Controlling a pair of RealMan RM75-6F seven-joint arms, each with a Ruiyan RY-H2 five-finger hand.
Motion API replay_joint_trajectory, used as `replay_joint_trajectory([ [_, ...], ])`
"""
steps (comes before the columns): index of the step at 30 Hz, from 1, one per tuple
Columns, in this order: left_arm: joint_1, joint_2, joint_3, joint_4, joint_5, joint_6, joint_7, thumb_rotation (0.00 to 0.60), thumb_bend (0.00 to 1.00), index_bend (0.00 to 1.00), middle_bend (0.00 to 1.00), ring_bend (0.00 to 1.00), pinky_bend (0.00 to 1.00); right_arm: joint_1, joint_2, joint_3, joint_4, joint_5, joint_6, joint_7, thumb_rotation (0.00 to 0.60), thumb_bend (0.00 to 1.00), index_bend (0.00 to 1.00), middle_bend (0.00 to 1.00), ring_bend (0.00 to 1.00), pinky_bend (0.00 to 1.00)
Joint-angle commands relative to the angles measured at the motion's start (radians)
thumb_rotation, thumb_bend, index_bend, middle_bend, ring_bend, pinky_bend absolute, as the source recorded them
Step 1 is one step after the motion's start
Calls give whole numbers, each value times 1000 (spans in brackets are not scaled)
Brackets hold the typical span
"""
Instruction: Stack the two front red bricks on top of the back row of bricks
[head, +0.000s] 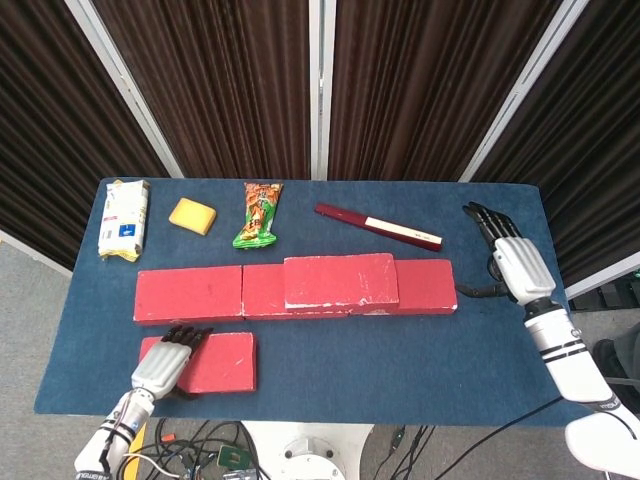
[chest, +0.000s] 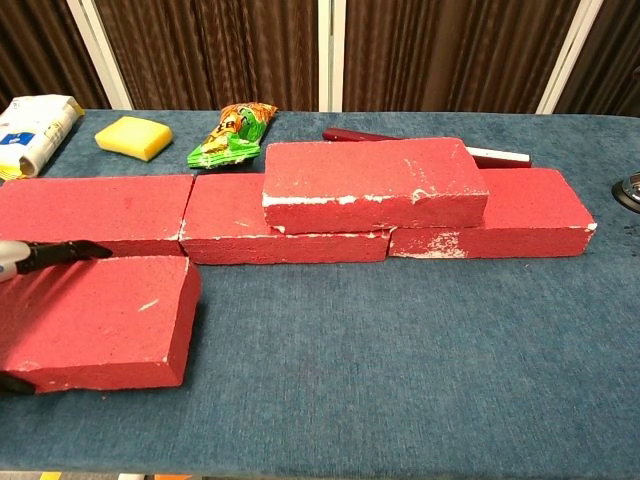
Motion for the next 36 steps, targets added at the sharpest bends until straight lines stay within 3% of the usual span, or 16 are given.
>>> replay_joint_trajectory([
  [1, 11, 55, 7, -68, 52, 46, 3, 600, 70, 0, 236, 81, 78, -3, 4, 3, -2, 0, 2, 2, 600, 0, 0, 0, 0, 0],
  [8, -12, 197, -44, -150, 61, 77, -19, 600, 68, 0, 235, 81, 77, -14, 11, 3, -2, -1, 4, 14, 600, 0, 0, 0, 0, 0],
  [15, -104, 278, -148, -56, 31, -47, -229, 600, 69, 0, 235, 93, 77, -24, 10, 1, 7, -41, 20, 56, 600, 0, 0, 0, 0, 0],
  [20, -172, 251, -188, 78, 21, -145, -339, 600, 68, 0, 235, 95, 77, -32, 9, -4, 8, -73, 40, 58, 600, 0, 0, 0, 0, 0],
  [26, -248, 177, -207, 209, -2, -242, -370, 600, 69, 0, 235, 95, 75, -33, 4, -6, 2, -65, 38, 43, 600, 0, 0, 0, 0, 0],
  [36, -337, 113, -215, 285, -46, -356, -385, 600, 69, 0, 231, 96, 71, -36, 0, -5, 7, -52, 32, 35, 600, 0, 0, 0, 0, 0],
])
